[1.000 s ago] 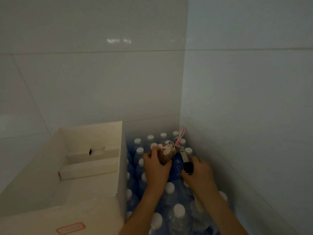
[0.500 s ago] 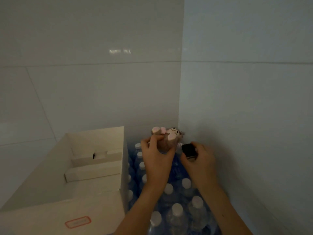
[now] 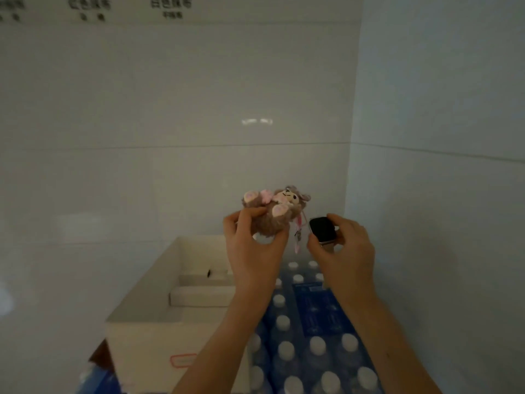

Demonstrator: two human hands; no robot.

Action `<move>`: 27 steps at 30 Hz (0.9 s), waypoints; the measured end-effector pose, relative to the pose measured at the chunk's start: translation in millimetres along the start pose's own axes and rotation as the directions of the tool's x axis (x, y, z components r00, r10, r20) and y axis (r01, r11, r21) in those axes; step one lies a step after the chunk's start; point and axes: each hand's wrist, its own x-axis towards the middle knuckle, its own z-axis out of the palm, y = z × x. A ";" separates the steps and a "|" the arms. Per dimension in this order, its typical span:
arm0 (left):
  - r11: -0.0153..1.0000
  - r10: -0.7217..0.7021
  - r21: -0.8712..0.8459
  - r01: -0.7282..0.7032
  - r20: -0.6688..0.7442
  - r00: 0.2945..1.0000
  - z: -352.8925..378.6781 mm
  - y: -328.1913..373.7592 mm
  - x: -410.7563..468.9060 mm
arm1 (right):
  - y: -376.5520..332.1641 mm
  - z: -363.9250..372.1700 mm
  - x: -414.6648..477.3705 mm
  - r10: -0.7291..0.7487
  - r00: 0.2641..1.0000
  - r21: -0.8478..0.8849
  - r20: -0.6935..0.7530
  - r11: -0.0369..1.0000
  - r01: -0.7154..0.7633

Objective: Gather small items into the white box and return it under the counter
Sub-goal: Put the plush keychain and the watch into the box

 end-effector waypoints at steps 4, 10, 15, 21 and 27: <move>0.997 0.033 0.065 -0.029 -0.070 0.997 -41.7 -7.8 18.2 | -33.6 26.9 14.8 -0.054 0.998 0.088 0.027 0.995 0.051; 0.985 0.072 0.161 -0.056 -0.095 0.993 -110.9 -30.5 39.5 | -68.0 73.2 10.9 -0.063 0.994 0.200 0.092 0.979 0.043; 0.982 0.049 0.184 -0.053 0.022 0.999 -179.7 -71.1 61.9 | -83.7 113.1 -1.0 -0.019 0.987 0.257 0.162 0.966 -0.023; 0.992 -0.051 0.122 0.026 0.209 0.977 -219.2 -122.8 91.2 | -97.1 151.8 -4.2 0.019 0.981 0.219 0.192 0.974 -0.061; 0.999 -0.037 0.035 0.024 0.449 0.893 -229.4 -157.3 108.7 | -86.7 166.6 -14.8 0.093 0.961 0.096 0.259 0.988 -0.121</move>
